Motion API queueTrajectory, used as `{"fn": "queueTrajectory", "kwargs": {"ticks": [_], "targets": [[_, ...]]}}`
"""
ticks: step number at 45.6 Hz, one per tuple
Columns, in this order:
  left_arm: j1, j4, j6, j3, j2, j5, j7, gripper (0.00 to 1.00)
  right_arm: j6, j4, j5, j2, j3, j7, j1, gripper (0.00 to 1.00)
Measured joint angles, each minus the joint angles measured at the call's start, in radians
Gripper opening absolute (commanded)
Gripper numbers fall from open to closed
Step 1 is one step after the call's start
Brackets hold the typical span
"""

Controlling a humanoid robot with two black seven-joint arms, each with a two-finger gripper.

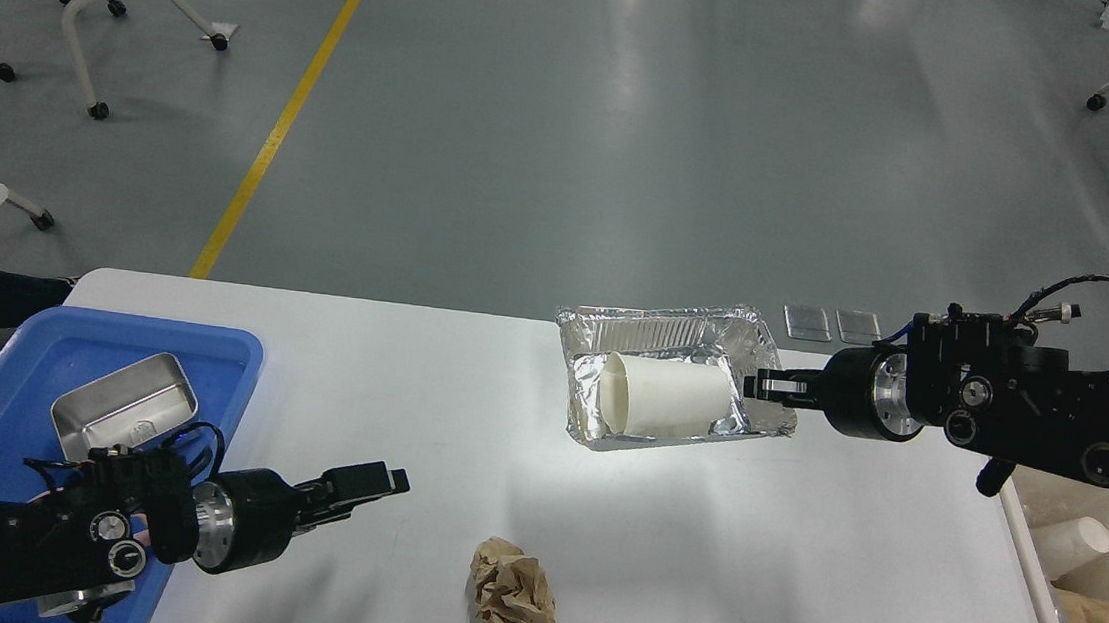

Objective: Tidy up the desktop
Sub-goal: 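Reach the left gripper to the crumpled brown paper and grasp it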

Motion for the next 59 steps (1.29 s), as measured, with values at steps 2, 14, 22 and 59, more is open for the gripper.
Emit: {"fn": "queueTrajectory", "kwargs": {"ticks": [2,14,22,59], "targets": [[0.0,0.007,0.007,0.0,-0.023,0.002,0.0,0.95,0.0,0.0,0.0,0.0,0.0,0.0,0.0,0.0],[0.0,0.079,0.015,0.015,-0.157,0.003,0.0,0.96,0.0,0.0,-0.001,-0.001,-0.002,0.001,0.0,0.0],[0.007,0.139,0.015,0.044,-0.232,0.003,-0.006,0.96,0.0,0.0,-0.002,-0.002,-0.002,0.002,0.0,0.0],[0.031,0.158,-0.016,0.094,-0.311,-0.004,-0.002,0.8,0.0,-0.001,-0.002,0.0,-0.002,0.001,0.0,0.0]]}}
